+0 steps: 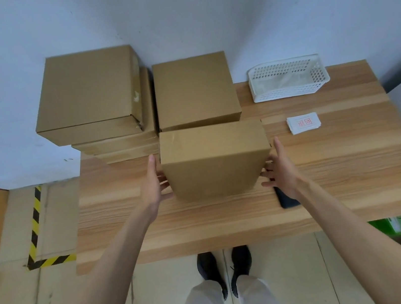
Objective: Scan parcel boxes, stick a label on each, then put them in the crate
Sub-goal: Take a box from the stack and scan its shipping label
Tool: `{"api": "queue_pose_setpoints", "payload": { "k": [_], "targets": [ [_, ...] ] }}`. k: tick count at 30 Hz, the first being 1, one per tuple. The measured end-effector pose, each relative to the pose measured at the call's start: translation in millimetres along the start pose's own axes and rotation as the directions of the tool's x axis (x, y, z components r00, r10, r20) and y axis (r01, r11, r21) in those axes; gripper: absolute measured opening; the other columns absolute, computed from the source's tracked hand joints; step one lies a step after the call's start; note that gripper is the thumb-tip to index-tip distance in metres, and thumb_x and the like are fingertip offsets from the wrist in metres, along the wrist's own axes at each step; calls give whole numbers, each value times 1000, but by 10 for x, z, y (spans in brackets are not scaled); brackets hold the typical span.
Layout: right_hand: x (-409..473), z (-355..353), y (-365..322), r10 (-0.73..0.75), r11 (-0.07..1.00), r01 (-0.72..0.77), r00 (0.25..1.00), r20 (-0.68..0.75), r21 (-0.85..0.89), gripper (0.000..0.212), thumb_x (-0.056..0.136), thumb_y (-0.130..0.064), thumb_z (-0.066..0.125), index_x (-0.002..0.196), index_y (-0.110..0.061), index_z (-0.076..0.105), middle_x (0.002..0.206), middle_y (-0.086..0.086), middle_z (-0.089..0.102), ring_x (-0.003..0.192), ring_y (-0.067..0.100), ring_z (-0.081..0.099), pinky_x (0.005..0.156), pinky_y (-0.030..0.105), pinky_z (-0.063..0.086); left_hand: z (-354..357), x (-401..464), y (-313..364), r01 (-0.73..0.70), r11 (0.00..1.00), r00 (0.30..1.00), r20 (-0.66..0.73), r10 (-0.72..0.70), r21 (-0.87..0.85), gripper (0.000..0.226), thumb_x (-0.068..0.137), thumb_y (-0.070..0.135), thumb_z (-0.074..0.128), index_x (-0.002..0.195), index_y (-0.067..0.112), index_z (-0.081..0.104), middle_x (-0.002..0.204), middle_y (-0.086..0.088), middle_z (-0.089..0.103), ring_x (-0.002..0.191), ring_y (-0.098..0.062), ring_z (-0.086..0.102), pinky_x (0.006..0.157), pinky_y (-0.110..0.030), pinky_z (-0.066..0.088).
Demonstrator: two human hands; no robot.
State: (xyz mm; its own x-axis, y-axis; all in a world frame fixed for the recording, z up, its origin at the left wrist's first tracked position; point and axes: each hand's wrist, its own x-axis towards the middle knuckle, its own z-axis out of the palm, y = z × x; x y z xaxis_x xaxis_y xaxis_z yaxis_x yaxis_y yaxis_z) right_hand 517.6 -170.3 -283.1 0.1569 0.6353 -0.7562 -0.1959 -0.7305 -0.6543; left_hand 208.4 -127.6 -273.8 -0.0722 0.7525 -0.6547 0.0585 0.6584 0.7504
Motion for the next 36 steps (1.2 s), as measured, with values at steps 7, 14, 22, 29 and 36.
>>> {"api": "queue_pose_setpoints", "payload": {
  "k": [7,14,22,29,36],
  "targets": [
    [-91,-29,-57,-76,990,87,993,95,-115,49,91,-79,37,123,-50,59,127,-11,66,121,20,58,111,51,37,-61,-36,-63,-2,999,998,62,-1,48,54,98,69,39,130,35,65,120,6,72,114,-15,64,103,-45,50],
    [-90,-189,84,-58,991,78,984,166,-112,70,91,-74,41,118,-20,75,120,12,72,112,25,63,110,46,42,-151,-93,-180,20,999,988,152,-26,44,58,97,67,45,125,24,71,119,-2,75,112,-18,69,96,-37,50],
    [-54,-212,145,-40,991,61,984,171,-119,75,70,-58,84,128,-16,65,119,3,74,115,23,67,108,44,48,-220,-93,-240,34,999,986,161,-34,2,59,84,24,73,141,17,56,119,6,74,121,-16,61,96,-35,48],
    [-136,-213,312,-60,993,86,955,291,-76,38,98,-19,64,136,-21,60,128,-2,70,118,16,67,96,28,51,-249,-129,-387,-84,990,963,264,52,112,55,95,0,62,145,20,54,126,5,72,119,-13,66,108,-40,48],
    [-97,-186,491,-77,989,109,959,271,-102,46,96,-10,66,139,-22,56,133,-3,67,123,15,63,105,34,48,-255,-101,-494,-132,979,959,272,86,158,66,97,5,61,154,32,42,136,11,65,123,-13,63,105,-42,51]
  ]
}}
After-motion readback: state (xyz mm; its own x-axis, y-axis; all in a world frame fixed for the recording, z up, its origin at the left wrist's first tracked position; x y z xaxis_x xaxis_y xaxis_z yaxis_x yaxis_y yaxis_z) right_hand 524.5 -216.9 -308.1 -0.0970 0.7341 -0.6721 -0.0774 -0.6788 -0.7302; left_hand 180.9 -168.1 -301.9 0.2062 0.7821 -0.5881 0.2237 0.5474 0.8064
